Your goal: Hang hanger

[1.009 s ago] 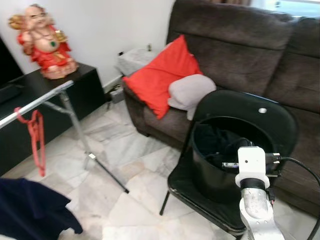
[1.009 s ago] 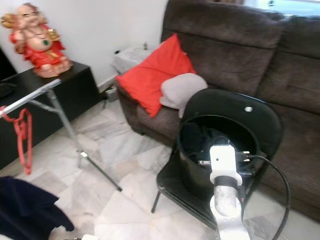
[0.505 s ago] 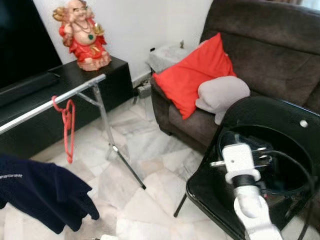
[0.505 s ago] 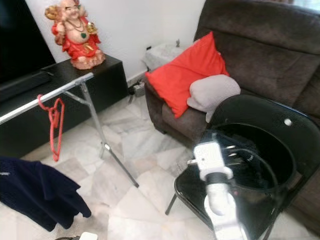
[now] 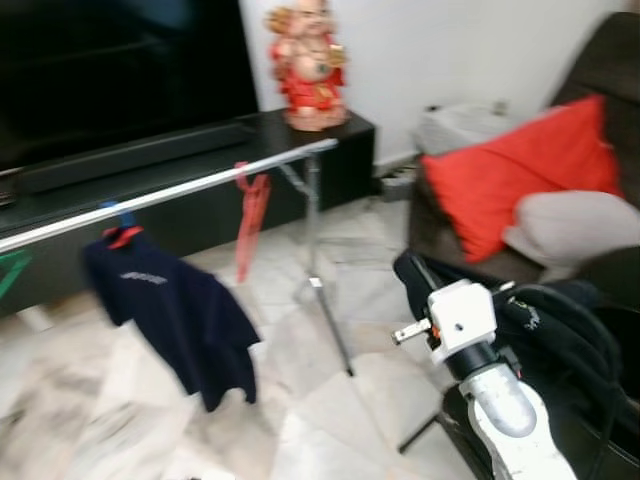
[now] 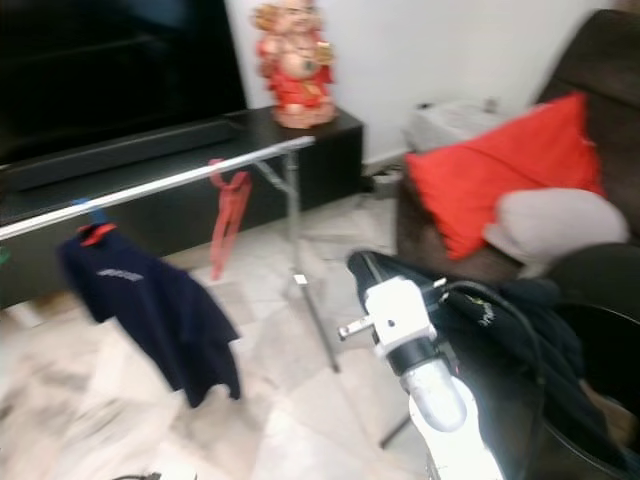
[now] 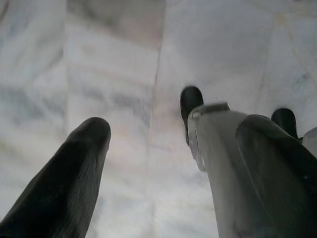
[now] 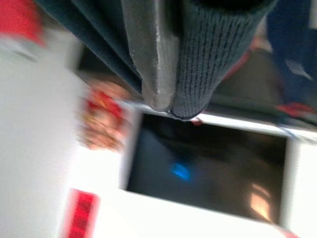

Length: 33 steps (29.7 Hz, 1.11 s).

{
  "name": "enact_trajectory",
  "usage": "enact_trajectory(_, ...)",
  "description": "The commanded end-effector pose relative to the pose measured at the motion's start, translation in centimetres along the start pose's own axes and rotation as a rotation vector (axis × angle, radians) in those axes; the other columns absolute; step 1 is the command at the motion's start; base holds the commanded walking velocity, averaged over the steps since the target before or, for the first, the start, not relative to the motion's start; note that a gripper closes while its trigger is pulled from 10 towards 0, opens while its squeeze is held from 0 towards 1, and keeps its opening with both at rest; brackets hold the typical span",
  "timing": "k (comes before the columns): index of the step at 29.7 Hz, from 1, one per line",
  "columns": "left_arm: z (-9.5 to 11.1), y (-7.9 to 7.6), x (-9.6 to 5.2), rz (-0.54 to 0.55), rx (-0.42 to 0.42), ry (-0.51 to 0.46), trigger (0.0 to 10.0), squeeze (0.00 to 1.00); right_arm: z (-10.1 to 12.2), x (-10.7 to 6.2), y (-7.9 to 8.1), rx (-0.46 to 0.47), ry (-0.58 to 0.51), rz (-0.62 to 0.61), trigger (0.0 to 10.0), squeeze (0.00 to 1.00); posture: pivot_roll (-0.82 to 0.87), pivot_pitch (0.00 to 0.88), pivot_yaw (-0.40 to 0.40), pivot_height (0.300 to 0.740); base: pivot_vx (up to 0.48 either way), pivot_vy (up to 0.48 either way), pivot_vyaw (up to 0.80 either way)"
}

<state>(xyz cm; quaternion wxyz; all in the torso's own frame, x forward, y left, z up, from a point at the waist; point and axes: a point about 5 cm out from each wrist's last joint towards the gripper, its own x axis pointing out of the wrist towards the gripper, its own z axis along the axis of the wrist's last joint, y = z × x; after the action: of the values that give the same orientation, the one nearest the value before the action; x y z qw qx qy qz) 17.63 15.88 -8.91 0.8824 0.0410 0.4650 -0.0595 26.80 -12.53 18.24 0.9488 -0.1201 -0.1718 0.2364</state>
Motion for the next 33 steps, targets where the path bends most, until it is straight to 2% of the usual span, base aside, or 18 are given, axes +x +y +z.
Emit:
enact_trajectory(1,-0.9,0.3,-0.2,0.008,-0.003,0.031,10.0,0.0,1.3,-0.1,1.4,0.082,-0.049,0.137,10.0,0.0,-0.02,0.054,0.075,0.74,0.0,0.0,0.8)
enact_trajectory(4,-0.9,0.3,-0.2,0.009,-0.004,0.03,10.0,0.0,1.2,-0.3,1.8,0.121,-0.043,0.178,10.0,0.0,-0.02,0.055,0.073,0.74,0.0,0.0,0.8)
enact_trajectory(7,-0.8,0.2,-0.2,0.008,-0.006,0.029,10.0,0.0,-1.0,-0.4,0.6,0.171,0.036,0.048,10.0,0.0,-0.02,0.055,0.072,0.74,0.0,0.0,0.0)
enact_trajectory(9,-0.8,0.2,-0.1,0.008,-0.006,0.029,10.0,0.0,-2.1,-0.7,0.3,0.201,0.072,0.017,10.0,0.0,-0.02,0.054,0.072,0.74,0.0,0.0,0.0)
enact_trajectory(11,-0.8,0.2,-0.1,0.008,-0.007,0.028,10.0,0.0,-5.5,-1.8,-0.2,0.246,0.21,-0.081,10.0,0.0,-0.02,0.054,0.072,0.74,0.0,0.0,0.0)
enact_trajectory(13,-0.8,0.2,-0.1,0.009,-0.007,0.028,10.0,0.0,-6.8,-2.3,-0.3,0.248,0.281,-0.104,10.0,0.0,-0.02,0.054,0.072,0.74,0.0,0.0,0.0)
enact_trajectory(14,-0.8,0.3,-0.2,0.01,-0.007,0.028,10.0,0.0,-8.7,-3.0,-0.2,0.218,0.381,-0.137,10.0,0.0,-0.02,0.058,0.076,0.74,0.0,0.0,0.0)
enact_trajectory(15,-0.8,0.3,-0.2,0.01,-0.007,0.028,10.0,0.0,-8.7,-3.0,-0.2,0.218,0.381,-0.137,10.0,0.0,-0.02,0.058,0.076,0.74,0.0,0.0,0.0)
enact_trajectory(20,-0.8,0.3,-0.2,0.013,-0.007,0.027,10.0,0.0,-14.7,-5.9,0.9,0.278,0.639,-0.275,10.0,0.0,0.0,0.058,0.08,0.74,0.0,0.0,0.0)
enact_trajectory(23,-0.8,0.3,-0.2,0.015,-0.009,0.026,10.0,0.0,-16.2,-6.7,1.2,0.319,0.696,-0.331,10.0,0.0,0.0,0.059,0.078,0.74,0.0,0.0,0.0)
enact_trajectory(27,-0.8,0.3,-0.2,0.017,-0.01,0.026,10.0,0.0,-16.6,-6.8,1.4,0.32,0.701,-0.356,10.0,0.0,0.01,0.06,0.08,0.74,0.0,0.0,0.0)
enact_trajectory(30,-0.8,0.4,-0.2,0.02,-0.008,0.027,10.0,0.0,-16.6,-6.4,1.5,0.312,0.667,-0.368,10.0,0.0,0.0,0.062,0.084,0.74,0.0,0.0,0.0)
enact_trajectory(33,-0.8,0.4,-0.2,0.02,-0.008,0.028,10.0,0.0,-17.6,-7.4,2.1,0.305,0.725,-0.373,10.0,0.0,0.0,0.062,0.084,0.74,0.0,0.0,0.0)
